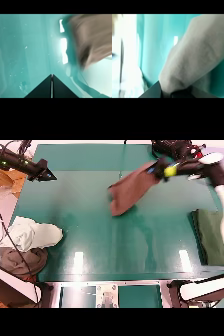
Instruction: Fold the shirts.
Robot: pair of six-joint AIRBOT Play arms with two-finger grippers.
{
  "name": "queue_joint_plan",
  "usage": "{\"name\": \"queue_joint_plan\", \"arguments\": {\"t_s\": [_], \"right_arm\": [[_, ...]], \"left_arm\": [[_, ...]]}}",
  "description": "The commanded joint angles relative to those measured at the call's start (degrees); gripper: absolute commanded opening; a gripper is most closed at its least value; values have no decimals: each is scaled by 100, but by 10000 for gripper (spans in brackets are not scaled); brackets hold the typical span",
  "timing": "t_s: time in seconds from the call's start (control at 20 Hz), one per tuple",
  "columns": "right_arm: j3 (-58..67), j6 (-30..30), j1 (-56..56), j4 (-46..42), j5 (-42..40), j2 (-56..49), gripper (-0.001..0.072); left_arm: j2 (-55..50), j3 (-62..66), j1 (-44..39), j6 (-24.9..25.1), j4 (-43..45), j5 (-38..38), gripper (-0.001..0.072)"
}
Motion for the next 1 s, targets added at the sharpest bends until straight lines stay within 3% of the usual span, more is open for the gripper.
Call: {"name": "queue_joint_plan", "arguments": {"t_s": [0.0, 0.25, 0.35, 0.45, 0.65, 0.95], "right_arm": [[442, 426, -1176, -146, 46, 796, 24], [442, 704, -2992, -387, -2, 1123, 24], [433, 1104, -3622, -629, 42, 1093, 24], [433, 1117, -4033, -1082, 68, 1091, 24], [422, 1394, -4444, -1987, 142, 1088, 23], [234, 1840, -4492, -1989, -7, 1091, 24]], "left_arm": [[0, -2, -4, -9, 0, -50, 19], [0, -2, -4, -68, -7, -33, 19], [0, -2, -4, -179, -9, -20, 19], [0, -2, -4, -197, -11, -17, 19], [0, -2, -4, -197, -13, -20, 19], [0, -2, -4, -345, -15, -79, 19]]}}
